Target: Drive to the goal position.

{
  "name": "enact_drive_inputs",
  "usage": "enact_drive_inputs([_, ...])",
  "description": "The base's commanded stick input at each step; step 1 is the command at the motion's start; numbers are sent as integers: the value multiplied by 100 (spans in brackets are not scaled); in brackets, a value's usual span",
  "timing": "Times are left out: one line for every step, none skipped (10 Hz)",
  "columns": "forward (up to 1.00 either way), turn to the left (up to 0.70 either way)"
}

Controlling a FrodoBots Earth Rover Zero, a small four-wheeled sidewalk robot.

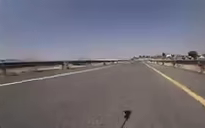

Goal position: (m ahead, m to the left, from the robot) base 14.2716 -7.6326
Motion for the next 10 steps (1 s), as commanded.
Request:
enact_drive_inputs([100,-1])
enact_drive_inputs([100,-1])
enact_drive_inputs([100,-1])
enact_drive_inputs([100,-1])
enact_drive_inputs([100,-1])
enact_drive_inputs([100,-11])
enact_drive_inputs([100,-22])
enact_drive_inputs([100,-33])
enact_drive_inputs([100,-41])
enact_drive_inputs([100,-41])
